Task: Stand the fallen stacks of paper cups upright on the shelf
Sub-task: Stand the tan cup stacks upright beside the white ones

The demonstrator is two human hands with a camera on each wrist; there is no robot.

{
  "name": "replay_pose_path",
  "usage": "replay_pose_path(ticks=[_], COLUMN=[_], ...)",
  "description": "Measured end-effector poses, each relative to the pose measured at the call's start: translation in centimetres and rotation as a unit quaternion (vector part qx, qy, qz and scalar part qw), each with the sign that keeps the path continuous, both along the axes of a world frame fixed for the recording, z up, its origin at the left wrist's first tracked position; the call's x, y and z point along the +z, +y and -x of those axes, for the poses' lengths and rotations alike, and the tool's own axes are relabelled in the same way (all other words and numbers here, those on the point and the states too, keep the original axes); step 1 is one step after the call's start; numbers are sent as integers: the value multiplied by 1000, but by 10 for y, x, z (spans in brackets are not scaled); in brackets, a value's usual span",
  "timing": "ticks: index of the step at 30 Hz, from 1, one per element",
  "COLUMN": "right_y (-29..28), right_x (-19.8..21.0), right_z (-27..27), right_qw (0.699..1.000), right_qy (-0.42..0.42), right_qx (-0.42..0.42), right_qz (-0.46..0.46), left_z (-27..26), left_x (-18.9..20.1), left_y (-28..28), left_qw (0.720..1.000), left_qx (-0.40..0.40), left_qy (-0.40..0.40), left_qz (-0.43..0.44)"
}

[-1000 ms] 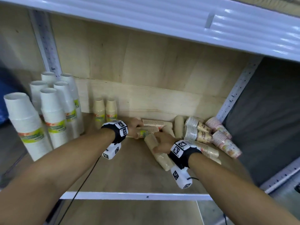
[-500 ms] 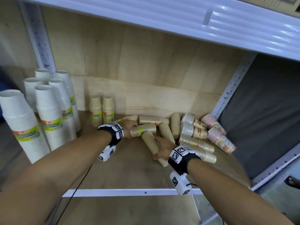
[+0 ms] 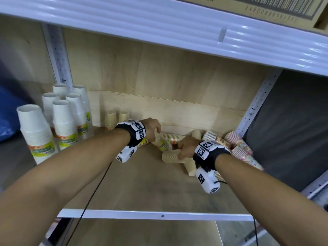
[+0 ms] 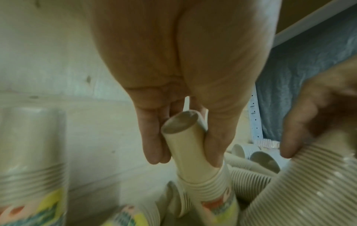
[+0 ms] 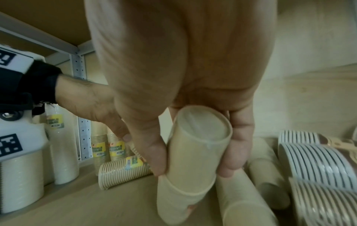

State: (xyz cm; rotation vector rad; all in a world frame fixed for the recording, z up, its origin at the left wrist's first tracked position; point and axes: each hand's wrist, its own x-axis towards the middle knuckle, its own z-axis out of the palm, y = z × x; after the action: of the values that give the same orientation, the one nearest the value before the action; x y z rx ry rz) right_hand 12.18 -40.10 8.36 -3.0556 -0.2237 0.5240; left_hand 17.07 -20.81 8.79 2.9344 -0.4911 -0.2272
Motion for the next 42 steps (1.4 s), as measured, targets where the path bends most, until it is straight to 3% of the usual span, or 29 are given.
replay_pose_path(ticks=[2,13,19,32,38,42], right_y=[-1,12,10,5,4,5], right_x=[6,25,32,39,41,40], right_z=[-4,-19,-24,-23,-25,-26], right_qw=[999,996,996,992,994,994], right_qy=[-36,-64,-33,-89,-50,-67], right_qx=[-4,25,28,18,56,51], right_qz=[-16,-49,-72,-84,-77,-75], left_z=[3,17,19,19,17,15], left_x=[12,36,35,37,35,34], left_y=[-7,-45,-43,-42,-41,-42], left_qw=[1000,995,997,998,998,998], left_qx=[-11,-68,-59,-57,-56,-55], left_qy=[-7,15,14,15,20,21], left_qz=[-3,-67,-51,-25,-16,-16])
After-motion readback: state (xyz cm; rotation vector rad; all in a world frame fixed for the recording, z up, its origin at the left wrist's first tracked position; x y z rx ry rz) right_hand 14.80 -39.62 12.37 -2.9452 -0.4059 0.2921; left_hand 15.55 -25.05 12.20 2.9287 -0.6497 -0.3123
